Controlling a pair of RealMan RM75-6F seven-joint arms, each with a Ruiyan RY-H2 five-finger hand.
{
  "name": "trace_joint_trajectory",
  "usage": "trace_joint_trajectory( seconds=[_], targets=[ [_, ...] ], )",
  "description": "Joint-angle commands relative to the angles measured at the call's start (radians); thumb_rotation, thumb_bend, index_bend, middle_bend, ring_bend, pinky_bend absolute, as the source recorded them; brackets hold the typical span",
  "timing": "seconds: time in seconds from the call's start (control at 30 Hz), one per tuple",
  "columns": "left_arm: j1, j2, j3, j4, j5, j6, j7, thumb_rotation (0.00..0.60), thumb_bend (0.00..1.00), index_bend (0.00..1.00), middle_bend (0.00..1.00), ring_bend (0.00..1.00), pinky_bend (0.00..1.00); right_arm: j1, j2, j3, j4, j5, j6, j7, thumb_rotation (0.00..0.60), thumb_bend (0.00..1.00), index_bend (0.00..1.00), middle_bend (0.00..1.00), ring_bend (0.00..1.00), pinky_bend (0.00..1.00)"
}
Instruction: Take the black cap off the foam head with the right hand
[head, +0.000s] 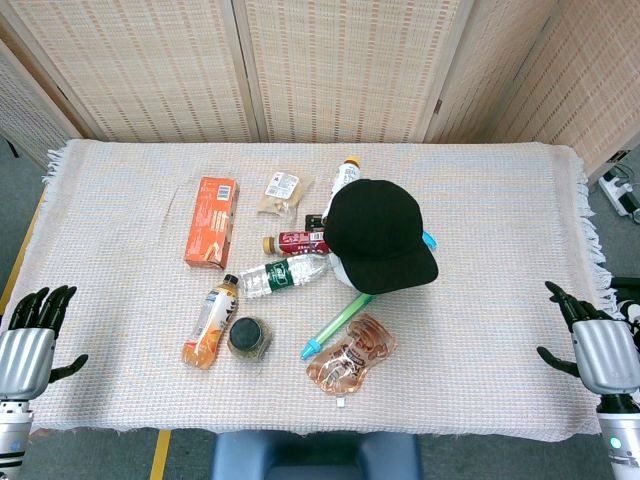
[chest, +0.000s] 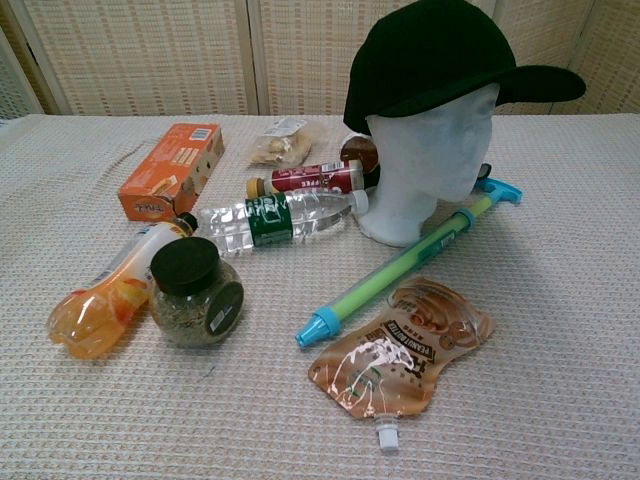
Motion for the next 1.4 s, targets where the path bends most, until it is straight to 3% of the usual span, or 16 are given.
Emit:
trace_joint_trajectory(
  seconds=[0.03, 0.47, 0.67, 0.93, 1.4],
  targets=[
    [0.0, -0.003, -0.001, 0.005, 0.001, 0.002, 0.0, 0.6, 0.08, 0.1, 0.14, 0.09, 0.13, -0.002, -0.001, 0.0, 0.0, -0.001, 0.003, 0.001, 0.6, 0.05, 0.12, 0.29, 0.36, 0.54],
    [0.006, 0.001, 0.004, 0.002, 0.006, 0.013, -0.013, 0.6, 0.08, 0.1, 0.14, 0.09, 0.13, 0.007, -0.007, -0.007, 0.014, -0.024, -0.008, 0.019, 0.6, 0.05, 0.14, 0.32, 0.45, 0.56],
    [0.004, 0.003, 0.004, -0.002, 0.005, 0.009, -0.014, 0.6, 0.08, 0.1, 0.14, 0.09, 0.13, 0.03, -0.022, -0.004, 0.025, -0.051, -0.021, 0.022, 0.6, 0.05, 0.17, 0.35, 0.53, 0.66],
    [0.001, 0.005, 0.003, -0.007, 0.004, 0.004, -0.017, 0.6, 0.08, 0.1, 0.14, 0.09, 0.13, 0.116, -0.029, 0.041, 0.017, -0.137, -0.031, 0.022, 0.6, 0.05, 0.26, 0.39, 0.76, 0.92],
    [0.005, 0.013, 0.007, -0.018, -0.003, 0.0, -0.022, 0.6, 0.08, 0.1, 0.14, 0.09, 0.13, 0.321, -0.083, 0.134, -0.049, -0.158, -0.18, -0.038, 0.6, 0.13, 0.33, 0.39, 0.83, 0.98]
  ],
)
